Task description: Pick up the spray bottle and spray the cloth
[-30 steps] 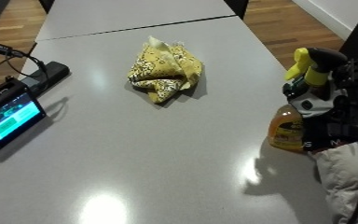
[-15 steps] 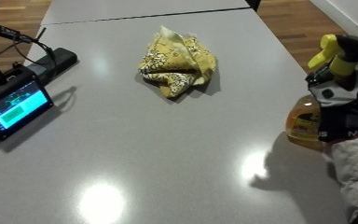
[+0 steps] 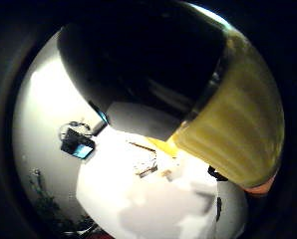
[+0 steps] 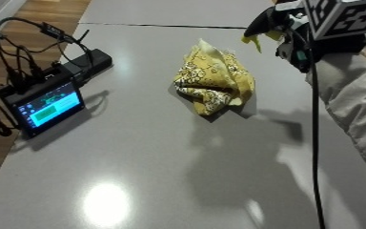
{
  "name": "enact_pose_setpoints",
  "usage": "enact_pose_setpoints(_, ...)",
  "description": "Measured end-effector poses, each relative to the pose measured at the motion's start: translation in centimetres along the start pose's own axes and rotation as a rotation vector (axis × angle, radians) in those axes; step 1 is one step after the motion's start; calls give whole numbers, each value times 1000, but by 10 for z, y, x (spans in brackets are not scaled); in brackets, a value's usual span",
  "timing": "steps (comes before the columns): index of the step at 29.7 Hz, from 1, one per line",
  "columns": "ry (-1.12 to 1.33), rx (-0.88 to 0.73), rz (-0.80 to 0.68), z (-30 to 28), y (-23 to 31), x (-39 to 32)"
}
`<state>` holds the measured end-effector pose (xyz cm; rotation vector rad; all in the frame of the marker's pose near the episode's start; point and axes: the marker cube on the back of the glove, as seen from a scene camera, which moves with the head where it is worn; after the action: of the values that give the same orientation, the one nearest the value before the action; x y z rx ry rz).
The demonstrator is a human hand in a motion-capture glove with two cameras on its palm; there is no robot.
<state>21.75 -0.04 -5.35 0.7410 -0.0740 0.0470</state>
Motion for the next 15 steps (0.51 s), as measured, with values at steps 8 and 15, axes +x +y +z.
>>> enact_pose_setpoints(8,343,-69,-122,7,-18,-15)
enact_pose_setpoints(15,347,-76,-132,8,-19,-20)
